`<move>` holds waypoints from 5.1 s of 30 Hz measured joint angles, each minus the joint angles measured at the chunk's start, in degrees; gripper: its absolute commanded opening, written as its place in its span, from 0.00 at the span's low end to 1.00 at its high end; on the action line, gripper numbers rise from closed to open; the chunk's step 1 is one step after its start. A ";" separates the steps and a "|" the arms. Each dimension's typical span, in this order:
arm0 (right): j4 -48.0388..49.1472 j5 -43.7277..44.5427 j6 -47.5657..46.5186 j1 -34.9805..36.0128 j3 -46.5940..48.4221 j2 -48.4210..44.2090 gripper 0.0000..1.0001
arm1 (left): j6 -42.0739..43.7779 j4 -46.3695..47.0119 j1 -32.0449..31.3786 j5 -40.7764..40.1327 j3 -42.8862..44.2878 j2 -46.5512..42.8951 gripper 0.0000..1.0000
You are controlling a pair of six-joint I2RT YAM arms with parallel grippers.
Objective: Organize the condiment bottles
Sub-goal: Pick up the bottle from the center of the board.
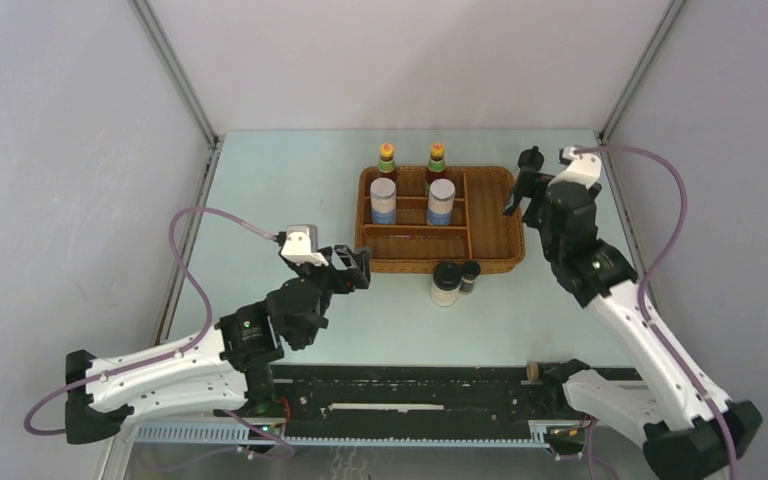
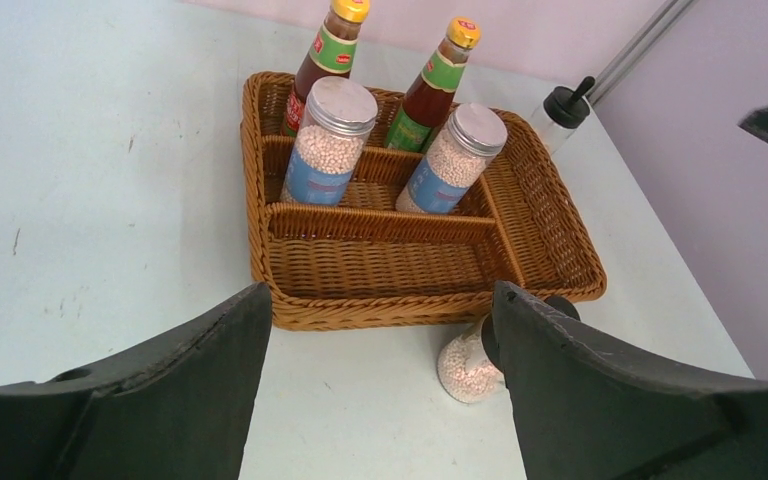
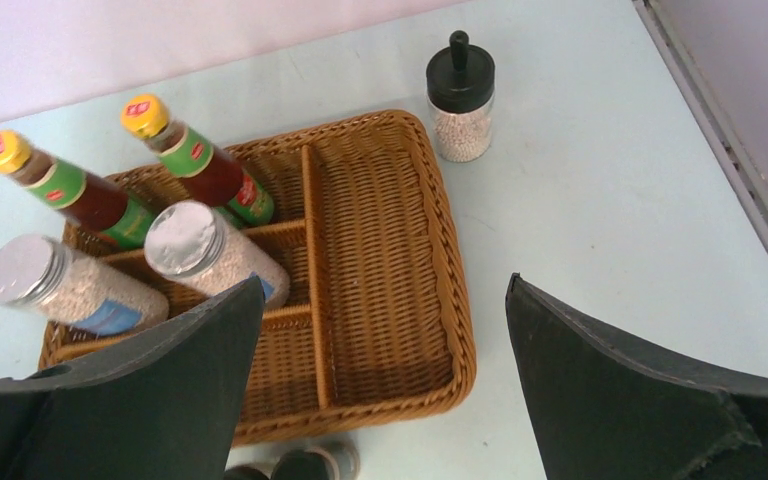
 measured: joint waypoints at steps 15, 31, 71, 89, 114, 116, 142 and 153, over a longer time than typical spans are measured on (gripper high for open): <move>7.45 -14.97 1.38 -18.88 11.08 26.10 1.00 | 6.08 9.99 1.90 3.85 0.15 3.06 0.89; 8.79 -16.96 0.74 -20.41 28.35 48.81 1.00 | 6.54 16.13 6.91 10.97 -1.16 2.93 0.90; 6.78 -16.72 -0.72 -24.04 40.89 67.25 1.00 | 4.39 21.86 14.14 20.94 -4.15 6.25 0.90; 6.99 -18.43 -0.72 -24.83 41.00 68.52 0.81 | 3.93 22.40 15.06 21.51 -4.15 7.21 0.90; 7.34 -18.34 -1.14 -25.92 40.96 68.50 0.00 | 2.34 22.34 15.23 22.38 -4.85 5.79 0.89; 7.32 -18.36 -1.14 -25.92 40.87 68.39 0.00 | 2.21 21.86 15.23 22.38 -5.42 5.20 0.89; 5.51 -18.95 -0.90 -25.35 37.55 59.34 0.00 | 0.85 19.82 15.23 22.36 -6.84 1.09 0.88; 5.31 -18.27 -0.46 -24.37 33.03 52.85 0.00 | 0.81 18.49 15.23 22.29 -7.72 -0.31 0.87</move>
